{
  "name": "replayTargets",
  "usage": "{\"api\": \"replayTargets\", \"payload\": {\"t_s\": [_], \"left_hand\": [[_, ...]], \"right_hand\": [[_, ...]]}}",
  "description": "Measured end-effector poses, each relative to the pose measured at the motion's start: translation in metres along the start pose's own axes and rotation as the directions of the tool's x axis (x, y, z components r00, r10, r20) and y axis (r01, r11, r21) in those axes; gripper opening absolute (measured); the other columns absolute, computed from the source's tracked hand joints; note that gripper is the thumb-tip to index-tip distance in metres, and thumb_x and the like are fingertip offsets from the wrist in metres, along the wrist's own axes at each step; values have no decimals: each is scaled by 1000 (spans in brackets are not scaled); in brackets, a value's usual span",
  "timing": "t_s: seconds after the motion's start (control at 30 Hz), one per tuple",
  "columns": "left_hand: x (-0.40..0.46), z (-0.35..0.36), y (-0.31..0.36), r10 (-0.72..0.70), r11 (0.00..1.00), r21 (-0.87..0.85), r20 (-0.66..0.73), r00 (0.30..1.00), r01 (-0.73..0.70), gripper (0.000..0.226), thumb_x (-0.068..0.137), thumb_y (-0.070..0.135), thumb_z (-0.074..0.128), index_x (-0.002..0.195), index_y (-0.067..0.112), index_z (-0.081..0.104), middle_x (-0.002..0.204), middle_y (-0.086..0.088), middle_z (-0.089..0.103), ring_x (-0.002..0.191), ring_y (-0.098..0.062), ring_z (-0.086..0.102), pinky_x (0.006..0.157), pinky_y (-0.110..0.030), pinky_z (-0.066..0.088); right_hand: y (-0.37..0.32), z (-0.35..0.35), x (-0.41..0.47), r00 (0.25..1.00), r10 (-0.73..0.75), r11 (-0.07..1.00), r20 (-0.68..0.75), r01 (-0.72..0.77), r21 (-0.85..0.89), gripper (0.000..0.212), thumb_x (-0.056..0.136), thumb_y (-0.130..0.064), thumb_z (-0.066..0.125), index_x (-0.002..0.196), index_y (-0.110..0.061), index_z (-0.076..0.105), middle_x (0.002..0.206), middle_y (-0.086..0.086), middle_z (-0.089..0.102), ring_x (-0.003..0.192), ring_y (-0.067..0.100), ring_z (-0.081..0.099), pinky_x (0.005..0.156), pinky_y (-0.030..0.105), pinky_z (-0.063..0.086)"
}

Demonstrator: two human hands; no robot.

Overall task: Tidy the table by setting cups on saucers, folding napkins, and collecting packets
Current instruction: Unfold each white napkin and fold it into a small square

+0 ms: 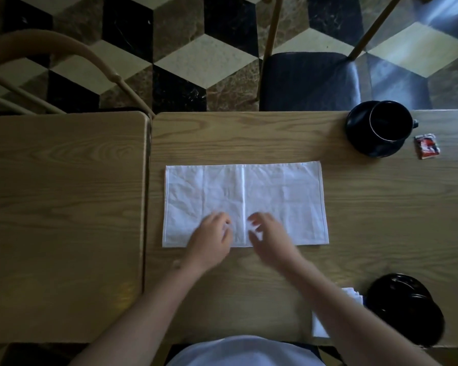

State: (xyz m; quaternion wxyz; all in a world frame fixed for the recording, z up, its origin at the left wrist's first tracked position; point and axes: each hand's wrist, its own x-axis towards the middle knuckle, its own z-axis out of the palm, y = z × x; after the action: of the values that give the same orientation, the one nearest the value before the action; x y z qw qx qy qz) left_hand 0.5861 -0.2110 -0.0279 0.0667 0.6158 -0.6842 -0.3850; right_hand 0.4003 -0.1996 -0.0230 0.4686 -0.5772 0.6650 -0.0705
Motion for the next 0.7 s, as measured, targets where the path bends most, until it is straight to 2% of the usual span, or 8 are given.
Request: {"api": "replayTargets", "payload": {"t_s": [0.07,0.13,0.2,0.27,0.37,0.5,0.6,0.7], "left_hand": [[-11,22,-1,-13,998,-61,85,996,18,13,94,23,43,98,22,55,100,3,56,97,-16,54,83,-33,48],[-12,30,-7,-84,991,-99,112,990,96,15,97,17,44,105,19,57,109,3,55,105,-15,52,92,-32,46],[-9,29,-13,-156,980,-107,113,981,168,18,97,18,45,110,19,57,113,6,53,106,-12,52,93,-30,46],[-8,21,-24,-221,971,-66,101,970,229,19,94,14,49,110,18,58,111,7,51,102,-13,54,89,-28,46],[-11,-1,-55,-343,939,19,31,939,342,11,90,9,54,98,17,55,104,2,51,92,-17,54,78,-27,40],[-20,-22,-93,-441,897,33,-20,897,441,7,89,11,55,91,15,50,100,-5,54,82,-21,53,70,-30,37],[-20,-18,-94,-458,888,35,-13,889,458,11,87,14,57,87,19,47,99,-3,51,76,-13,49,65,-28,35],[-19,-22,-85,-523,852,8,-15,852,523,10,85,15,57,82,20,48,97,-3,54,76,-15,51,64,-29,38]], "right_hand": [[-8,28,-8,994,-3,1000,110,5,-20,30,93,-15,54,122,-15,58,120,7,60,109,24,60,92,43,51],[-6,42,-12,993,14,998,119,-7,-62,36,87,-8,49,122,-14,57,121,6,58,113,25,55,92,42,49],[1,46,-14,994,24,996,107,-14,-93,42,82,-5,48,121,-15,58,119,4,56,113,24,53,90,41,49],[13,39,-16,995,44,993,88,-34,-113,39,80,-9,53,117,-17,61,115,2,57,110,23,54,86,38,49],[47,11,-19,993,114,971,-2,-112,-209,27,79,-11,62,104,-18,64,105,2,58,100,26,58,76,34,47],[101,-36,-31,959,208,917,-195,-260,-301,18,78,-5,54,90,-16,61,93,3,57,93,30,57,72,36,44],[111,-44,-36,964,186,920,-190,-239,-312,19,75,-3,53,87,-17,58,87,-2,50,91,26,52,73,36,43],[107,-43,-33,962,212,923,-169,-254,-288,15,78,-4,48,83,-17,55,85,-3,48,91,24,50,70,33,39]]}}
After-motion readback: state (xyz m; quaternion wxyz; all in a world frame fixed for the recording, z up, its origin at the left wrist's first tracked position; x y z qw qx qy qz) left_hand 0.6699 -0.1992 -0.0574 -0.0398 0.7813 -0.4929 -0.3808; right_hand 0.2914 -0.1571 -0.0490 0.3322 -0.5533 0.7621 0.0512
